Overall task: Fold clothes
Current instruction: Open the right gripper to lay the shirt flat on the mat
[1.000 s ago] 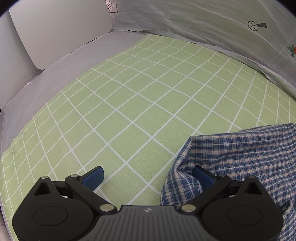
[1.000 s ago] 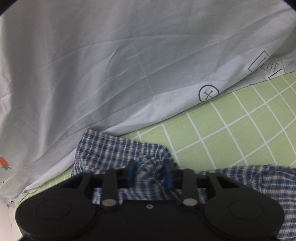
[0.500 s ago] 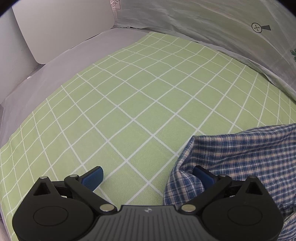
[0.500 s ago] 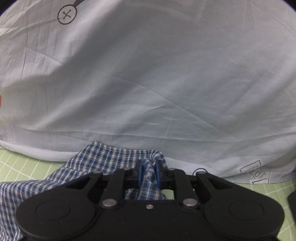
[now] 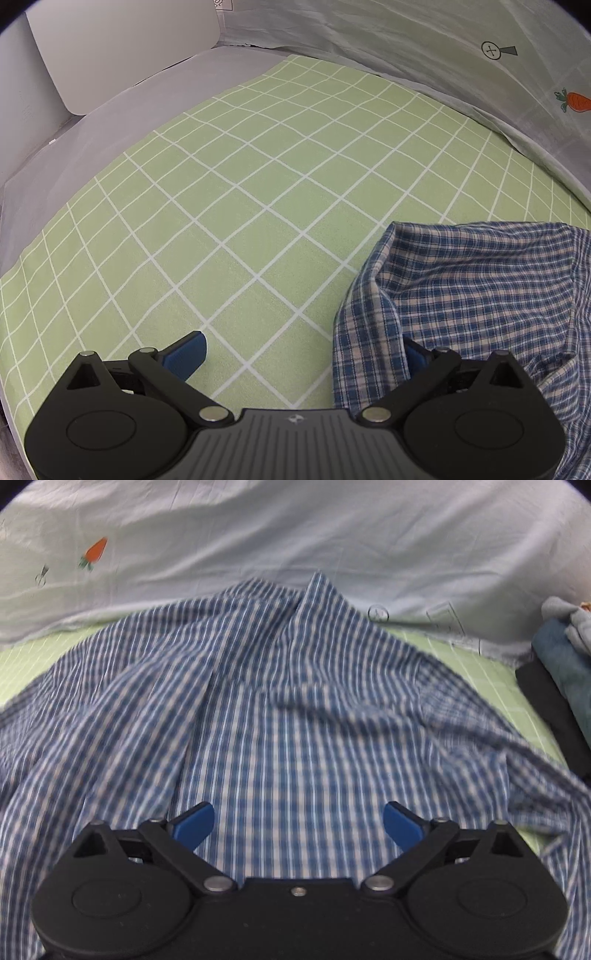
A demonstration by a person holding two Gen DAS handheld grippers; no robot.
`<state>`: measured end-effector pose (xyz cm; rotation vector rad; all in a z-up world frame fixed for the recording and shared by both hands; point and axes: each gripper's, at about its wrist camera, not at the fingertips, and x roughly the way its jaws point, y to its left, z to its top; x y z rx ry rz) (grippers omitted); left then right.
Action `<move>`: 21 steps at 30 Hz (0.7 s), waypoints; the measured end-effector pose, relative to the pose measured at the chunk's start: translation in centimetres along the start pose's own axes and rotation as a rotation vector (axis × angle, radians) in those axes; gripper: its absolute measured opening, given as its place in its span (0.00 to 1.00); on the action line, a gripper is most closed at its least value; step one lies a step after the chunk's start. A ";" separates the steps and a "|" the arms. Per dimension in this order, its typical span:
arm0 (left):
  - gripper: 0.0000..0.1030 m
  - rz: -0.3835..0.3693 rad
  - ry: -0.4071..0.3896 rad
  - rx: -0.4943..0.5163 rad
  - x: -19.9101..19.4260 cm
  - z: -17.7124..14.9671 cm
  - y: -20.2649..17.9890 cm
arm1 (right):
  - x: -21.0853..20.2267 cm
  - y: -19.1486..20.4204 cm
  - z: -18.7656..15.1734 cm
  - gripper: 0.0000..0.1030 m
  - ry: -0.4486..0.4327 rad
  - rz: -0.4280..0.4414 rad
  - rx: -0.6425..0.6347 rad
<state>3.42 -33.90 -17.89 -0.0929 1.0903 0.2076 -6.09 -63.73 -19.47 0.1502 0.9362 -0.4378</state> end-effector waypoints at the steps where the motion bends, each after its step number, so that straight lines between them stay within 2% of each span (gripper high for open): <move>1: 0.97 -0.020 0.003 0.001 -0.4 -0.4 0.2 | -0.6 0.5 -1.1 0.96 0.018 0.004 0.006; 4: 0.94 -0.082 0.004 0.029 -2.0 -2.1 0.5 | -2.5 1.4 -4.0 0.97 0.059 0.027 0.027; 8: 0.89 -0.142 0.006 0.075 -3.3 -4.3 0.6 | -3.8 2.7 -6.1 0.97 0.073 0.042 0.005; 11: 0.73 -0.220 0.033 0.039 -3.2 -5.3 1.1 | -4.6 3.7 -6.8 0.97 0.063 0.054 -0.019; 13: 0.49 -0.264 0.047 0.020 -3.0 -5.3 1.2 | -4.9 4.3 -7.1 0.97 0.061 0.055 -0.034; 14: 0.42 -0.286 0.046 0.019 -3.0 -5.2 1.2 | -5.1 4.7 -7.2 0.97 0.061 0.052 -0.042; 15: 0.24 -0.302 0.043 0.026 -3.1 -4.9 1.1 | -5.2 5.0 -7.3 0.97 0.062 0.049 -0.049; 16: 0.16 -0.298 0.031 0.044 -3.4 -4.6 1.0 | -5.3 5.3 -7.5 0.97 0.063 0.046 -0.057; 21: 0.09 -0.240 -0.070 0.178 -4.9 -1.5 1.2 | -6.2 6.2 -9.0 0.98 0.090 0.029 -0.022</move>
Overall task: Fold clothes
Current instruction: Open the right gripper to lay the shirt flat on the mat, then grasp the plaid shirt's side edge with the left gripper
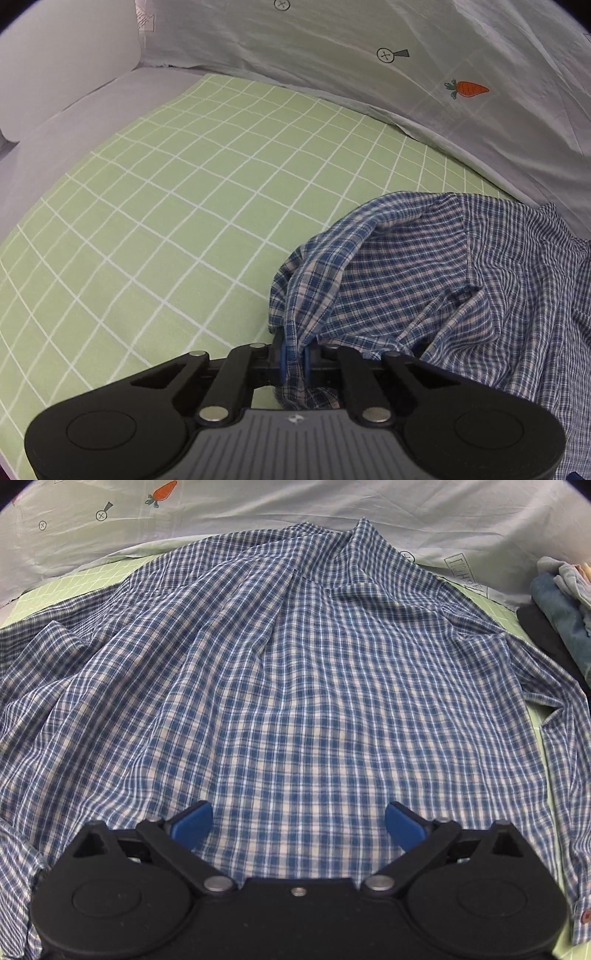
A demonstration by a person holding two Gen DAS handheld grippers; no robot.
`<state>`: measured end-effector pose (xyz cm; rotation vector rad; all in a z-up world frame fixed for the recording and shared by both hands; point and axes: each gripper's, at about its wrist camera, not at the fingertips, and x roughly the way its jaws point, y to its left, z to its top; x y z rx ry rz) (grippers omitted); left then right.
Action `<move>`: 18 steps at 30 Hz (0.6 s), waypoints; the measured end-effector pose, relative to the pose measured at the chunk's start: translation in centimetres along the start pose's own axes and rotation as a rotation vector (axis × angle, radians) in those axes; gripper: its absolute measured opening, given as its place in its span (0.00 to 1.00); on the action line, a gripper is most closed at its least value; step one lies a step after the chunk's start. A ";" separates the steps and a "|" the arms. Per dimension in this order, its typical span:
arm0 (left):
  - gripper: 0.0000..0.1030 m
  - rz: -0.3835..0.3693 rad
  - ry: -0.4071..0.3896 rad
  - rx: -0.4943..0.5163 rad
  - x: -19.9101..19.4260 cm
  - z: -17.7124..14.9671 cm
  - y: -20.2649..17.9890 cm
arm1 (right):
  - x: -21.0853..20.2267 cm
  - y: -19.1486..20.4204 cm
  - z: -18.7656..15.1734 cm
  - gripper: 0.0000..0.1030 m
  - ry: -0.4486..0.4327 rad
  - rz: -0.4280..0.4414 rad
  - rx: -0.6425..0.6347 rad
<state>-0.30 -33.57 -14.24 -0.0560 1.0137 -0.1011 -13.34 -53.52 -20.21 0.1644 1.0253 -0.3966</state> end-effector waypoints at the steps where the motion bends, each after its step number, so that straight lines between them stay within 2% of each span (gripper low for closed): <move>1: 0.07 0.020 -0.022 0.031 -0.3 0.9 0.4 | -0.1 0.1 -0.2 0.99 0.003 -0.005 0.015; 4: 0.07 0.084 -0.083 0.100 -1.1 4.2 2.4 | -0.3 0.6 -0.6 0.99 0.019 -0.038 0.081; 8: 0.11 0.099 -0.127 0.108 -1.0 9.3 6.7 | -0.6 1.8 -0.8 0.99 0.027 -0.125 0.179; 11: 0.26 0.119 -0.131 0.097 0.0 12.2 9.6 | -0.8 2.8 -1.0 0.99 0.025 -0.180 0.241; 13: 0.44 0.103 -0.117 0.101 0.7 13.0 11.0 | -0.9 3.4 -1.1 0.99 0.017 -0.215 0.287; 18: 0.67 0.028 -0.067 0.111 1.9 11.6 13.7 | -1.2 5.3 -1.5 1.00 -0.014 -0.344 0.380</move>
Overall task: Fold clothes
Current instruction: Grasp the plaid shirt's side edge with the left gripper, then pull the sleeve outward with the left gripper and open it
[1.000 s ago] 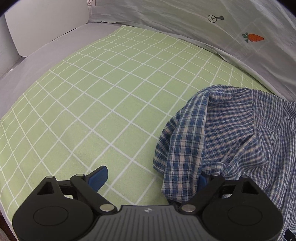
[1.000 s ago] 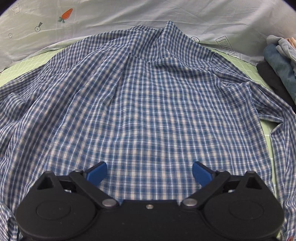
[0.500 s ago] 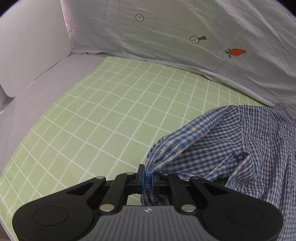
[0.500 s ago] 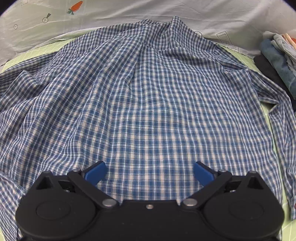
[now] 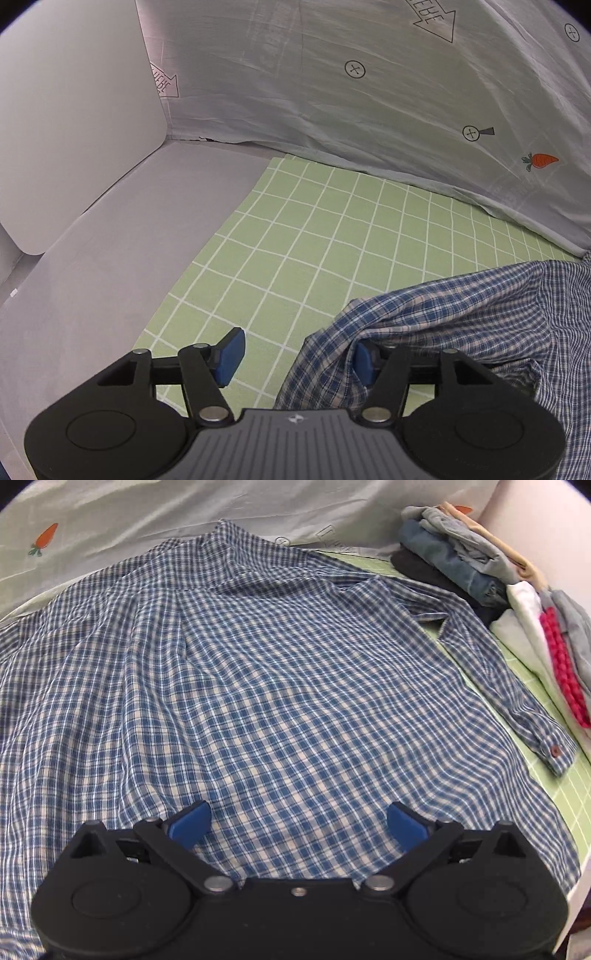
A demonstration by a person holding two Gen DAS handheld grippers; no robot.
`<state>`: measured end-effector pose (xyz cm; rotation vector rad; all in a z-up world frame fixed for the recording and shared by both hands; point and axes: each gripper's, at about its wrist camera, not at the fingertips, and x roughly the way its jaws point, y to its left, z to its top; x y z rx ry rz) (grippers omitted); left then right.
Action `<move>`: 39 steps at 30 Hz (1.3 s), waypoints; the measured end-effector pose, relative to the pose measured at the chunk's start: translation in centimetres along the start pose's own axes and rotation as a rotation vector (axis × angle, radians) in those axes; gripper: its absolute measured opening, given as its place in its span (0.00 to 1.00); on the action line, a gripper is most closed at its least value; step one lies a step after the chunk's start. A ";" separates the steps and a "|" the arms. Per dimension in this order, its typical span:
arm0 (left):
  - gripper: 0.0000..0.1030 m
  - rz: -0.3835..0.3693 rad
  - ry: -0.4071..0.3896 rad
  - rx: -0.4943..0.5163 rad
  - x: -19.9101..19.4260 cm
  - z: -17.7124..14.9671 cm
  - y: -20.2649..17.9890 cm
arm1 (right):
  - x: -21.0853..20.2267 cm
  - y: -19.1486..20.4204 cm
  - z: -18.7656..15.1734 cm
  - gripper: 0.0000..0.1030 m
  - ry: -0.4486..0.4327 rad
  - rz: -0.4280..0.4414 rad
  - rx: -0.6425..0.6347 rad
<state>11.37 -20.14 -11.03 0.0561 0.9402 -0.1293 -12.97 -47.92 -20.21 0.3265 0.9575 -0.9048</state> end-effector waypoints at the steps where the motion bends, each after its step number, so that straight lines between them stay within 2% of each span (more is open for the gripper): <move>1: 0.72 -0.009 0.013 -0.001 0.2 -0.7 0.4 | -0.1 0.2 -0.1 1.00 -0.004 0.008 0.006; 7: 0.74 -0.088 0.126 -0.026 2.0 -5.1 3.1 | -0.7 3.2 -1.3 1.00 -0.023 0.109 0.026; 9: 0.74 -0.100 0.149 -0.021 2.3 -6.1 3.4 | -1.2 4.5 -1.7 1.00 -0.054 0.084 0.011; 11: 0.74 -0.119 0.149 0.001 2.3 -6.8 3.4 | -1.3 5.1 -1.8 1.00 -0.045 0.135 -0.011; 16: 0.76 -0.196 0.147 0.102 2.2 -7.8 2.4 | -2.0 7.1 -2.2 1.00 -0.051 0.160 -0.029; 18: 0.76 -0.191 0.130 0.120 2.1 -8.1 2.1 | -1.9 7.5 -2.2 1.00 -0.058 0.172 -0.040; 20: 0.74 -0.180 0.114 0.089 2.1 -8.2 2.2 | -1.8 7.7 -2.4 1.00 -0.067 0.180 -0.037; 21: 0.67 -0.168 0.105 0.087 2.1 -8.0 2.2 | -1.8 7.7 -2.5 1.00 -0.073 0.181 -0.034; 22: 0.50 -0.155 0.095 0.085 2.2 -7.9 2.2 | -1.8 7.7 -2.5 1.00 -0.079 0.181 -0.034; 23: 0.38 -0.140 0.086 0.086 2.2 -7.7 2.2 | -1.7 7.7 -2.5 1.00 -0.085 0.182 -0.034; 24: 0.13 -0.112 0.081 0.105 2.2 -7.4 2.1 | -1.7 7.7 -2.6 1.00 -0.091 0.182 -0.033; 25: 0.05 -0.100 0.076 0.112 2.2 -7.1 2.3 | -1.7 7.7 -2.6 1.00 -0.094 0.181 -0.033; 29: 0.04 0.008 -0.004 0.078 1.2 -4.6 4.7 | -1.7 7.7 -2.7 1.00 -0.098 0.175 -0.028; 34: 0.04 0.164 -0.141 -0.042 0.1 0.3 9.6 | -1.8 7.7 -3.0 1.00 -0.107 0.171 -0.023; 37: 0.05 0.163 -0.184 -0.132 0.3 3.1 12.8 | -1.8 7.3 -3.2 1.00 -0.116 0.173 -0.022; 39: 0.05 0.165 -0.200 -0.126 1.0 4.1 12.9 | -1.7 6.8 -3.2 1.00 -0.123 0.174 -0.022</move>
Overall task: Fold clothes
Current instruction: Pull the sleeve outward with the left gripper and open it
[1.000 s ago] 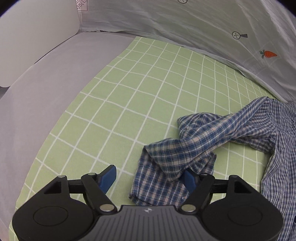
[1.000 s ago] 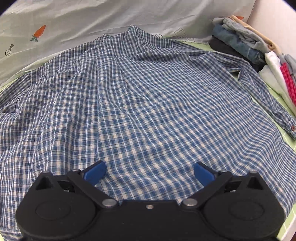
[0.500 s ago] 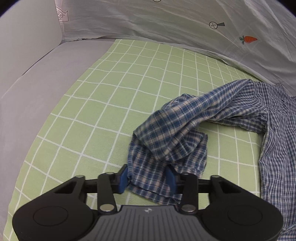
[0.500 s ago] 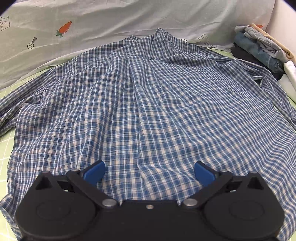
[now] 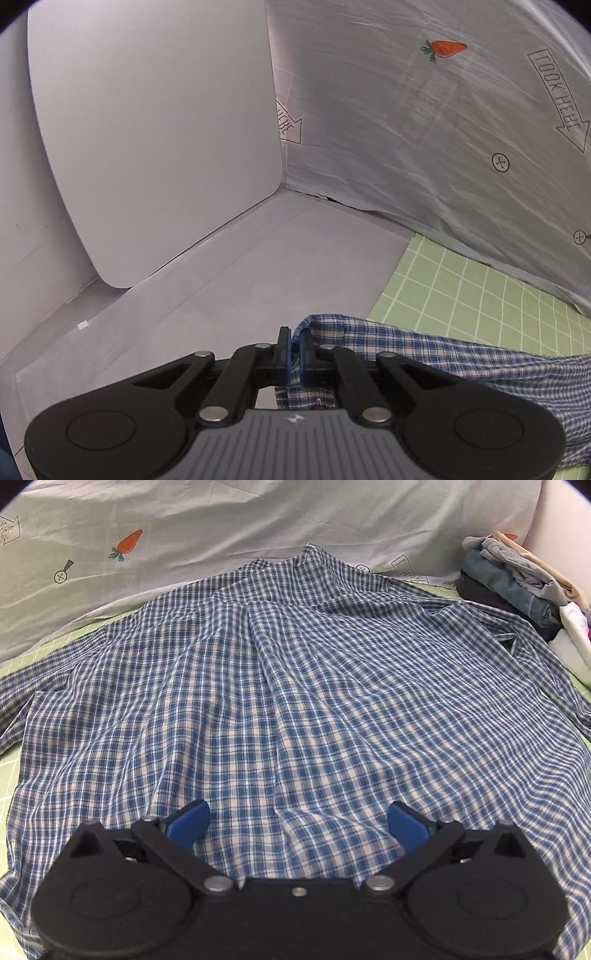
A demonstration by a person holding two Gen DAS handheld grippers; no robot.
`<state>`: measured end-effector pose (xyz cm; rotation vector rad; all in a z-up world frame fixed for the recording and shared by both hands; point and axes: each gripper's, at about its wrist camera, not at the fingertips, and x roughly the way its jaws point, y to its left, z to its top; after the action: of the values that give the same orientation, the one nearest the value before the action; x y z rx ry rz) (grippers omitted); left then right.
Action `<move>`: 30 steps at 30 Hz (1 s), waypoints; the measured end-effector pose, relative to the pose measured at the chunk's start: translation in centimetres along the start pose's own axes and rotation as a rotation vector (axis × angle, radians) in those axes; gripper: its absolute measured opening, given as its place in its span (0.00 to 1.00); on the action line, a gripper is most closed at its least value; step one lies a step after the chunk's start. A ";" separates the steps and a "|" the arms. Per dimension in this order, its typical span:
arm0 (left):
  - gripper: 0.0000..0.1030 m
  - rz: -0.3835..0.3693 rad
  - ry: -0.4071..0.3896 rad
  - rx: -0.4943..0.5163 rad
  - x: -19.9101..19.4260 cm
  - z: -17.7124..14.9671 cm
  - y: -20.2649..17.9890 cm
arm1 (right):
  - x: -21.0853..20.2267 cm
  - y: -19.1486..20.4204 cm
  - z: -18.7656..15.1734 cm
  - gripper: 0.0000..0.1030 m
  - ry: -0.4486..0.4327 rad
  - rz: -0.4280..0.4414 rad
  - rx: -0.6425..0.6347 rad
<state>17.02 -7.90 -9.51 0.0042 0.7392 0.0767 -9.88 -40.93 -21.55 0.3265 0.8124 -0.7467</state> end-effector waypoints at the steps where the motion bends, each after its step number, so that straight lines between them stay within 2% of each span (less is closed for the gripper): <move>1: 0.05 0.000 -0.008 0.002 0.4 0.4 -0.1 | -0.1 -0.2 -0.1 1.00 -0.003 0.000 0.000; 5: 0.05 0.025 -0.014 0.066 1.9 0.7 -1.8 | -0.1 -0.5 -0.1 1.00 -0.003 -0.004 0.001; 8: 0.13 0.101 0.052 0.080 3.8 0.2 -2.6 | -0.1 -0.6 0.0 1.00 -0.002 -0.008 0.002; 10: 0.25 0.150 0.117 0.050 4.9 -0.3 -2.4 | -0.2 -0.5 0.1 1.00 -0.001 -0.011 0.002; 11: 0.28 0.149 0.130 0.016 4.7 -0.6 -2.0 | -0.2 -0.4 0.1 1.00 0.001 -0.011 0.000; 12: 0.36 0.145 0.142 -0.018 4.5 -1.0 -1.7 | -0.2 -0.4 0.2 1.00 0.005 -0.009 -0.004; 13: 0.47 0.130 0.148 -0.050 4.0 -1.5 -1.4 | -0.2 -0.2 0.2 1.00 0.012 -0.005 -0.009; 15: 0.56 0.099 0.161 -0.092 2.9 -2.5 -1.3 | -0.4 0.0 0.2 1.00 0.028 0.011 -0.029; 19: 0.58 -0.011 0.221 -0.046 -0.2 -5.6 -2.9 | -1.0 0.2 -0.1 1.00 0.059 0.054 -0.086; 22: 0.62 -0.132 0.282 0.028 -3.0 -9.0 -5.6 | -1.2 -0.4 -0.4 1.00 0.073 0.076 -0.084; 25: 0.62 -0.226 0.359 0.095 -5.7 -12.7 -8.9 | -1.6 -1.2 -0.6 1.00 0.093 0.071 -0.080; 30: 0.62 -0.391 0.439 0.191 -9.6 -16.2 -13.3 | -3.3 -4.6 -1.9 1.00 0.083 0.053 -0.047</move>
<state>-0.07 -22.23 -15.47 0.0256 1.1710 -0.3780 -15.65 -41.57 -20.21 0.3376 0.8950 -0.6665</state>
